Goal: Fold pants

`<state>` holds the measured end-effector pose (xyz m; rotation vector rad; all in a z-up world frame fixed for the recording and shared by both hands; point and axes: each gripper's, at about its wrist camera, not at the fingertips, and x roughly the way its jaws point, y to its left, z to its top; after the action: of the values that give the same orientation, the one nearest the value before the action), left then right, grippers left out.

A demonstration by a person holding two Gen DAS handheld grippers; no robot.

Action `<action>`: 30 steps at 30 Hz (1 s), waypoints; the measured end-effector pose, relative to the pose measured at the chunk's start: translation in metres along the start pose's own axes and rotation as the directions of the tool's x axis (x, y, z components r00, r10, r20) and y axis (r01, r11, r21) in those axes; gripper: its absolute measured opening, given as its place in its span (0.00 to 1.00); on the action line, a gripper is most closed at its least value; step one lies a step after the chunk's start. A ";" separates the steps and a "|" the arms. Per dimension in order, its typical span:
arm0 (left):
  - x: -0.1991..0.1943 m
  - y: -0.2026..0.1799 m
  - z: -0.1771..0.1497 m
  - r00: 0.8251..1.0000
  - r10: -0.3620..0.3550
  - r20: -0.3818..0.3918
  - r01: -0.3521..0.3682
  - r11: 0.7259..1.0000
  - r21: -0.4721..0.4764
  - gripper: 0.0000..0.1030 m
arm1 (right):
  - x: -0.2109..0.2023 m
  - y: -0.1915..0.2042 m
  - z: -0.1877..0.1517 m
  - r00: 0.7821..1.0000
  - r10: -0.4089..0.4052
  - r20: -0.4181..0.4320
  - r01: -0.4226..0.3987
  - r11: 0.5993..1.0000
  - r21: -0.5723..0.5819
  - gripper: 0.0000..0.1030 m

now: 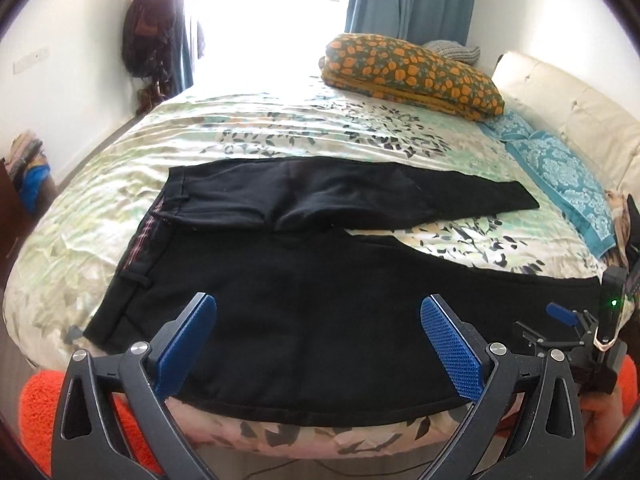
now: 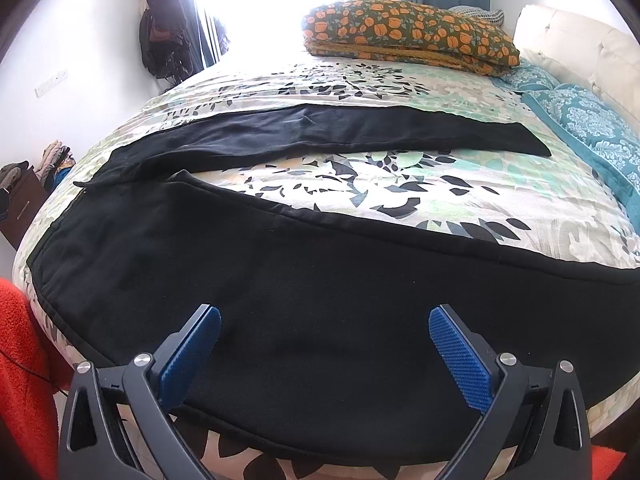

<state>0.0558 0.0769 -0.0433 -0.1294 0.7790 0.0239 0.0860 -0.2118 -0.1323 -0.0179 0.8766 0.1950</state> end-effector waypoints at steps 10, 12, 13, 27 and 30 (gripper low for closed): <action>0.001 -0.007 -0.006 1.000 -0.001 -0.014 0.001 1.000 0.018 1.00 | -0.005 -0.006 0.001 1.000 -0.005 0.012 0.005 1.000 0.022 1.00; 0.000 -0.007 -0.002 1.000 -0.003 -0.011 0.003 1.000 0.015 1.00 | -0.008 -0.009 0.003 1.000 -0.008 0.019 0.007 1.000 0.029 1.00; 0.000 -0.007 -0.001 1.000 -0.002 -0.008 0.002 1.000 0.013 1.00 | -0.011 -0.010 0.004 1.000 -0.007 0.027 0.006 0.999 0.035 1.00; 0.050 0.012 0.012 0.990 0.110 -0.087 -0.114 0.993 -0.042 0.99 | -0.029 -0.049 0.016 0.997 -0.016 0.080 0.002 0.985 0.173 1.00; 0.061 0.008 0.017 0.988 0.129 -0.083 -0.131 0.991 -0.017 1.00 | -0.035 -0.058 0.023 0.997 -0.029 0.077 0.014 0.981 0.193 1.00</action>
<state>0.1105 0.0857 -0.0749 -0.1012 0.8679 0.1515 0.0922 -0.2720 -0.0944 0.1594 0.8120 0.0897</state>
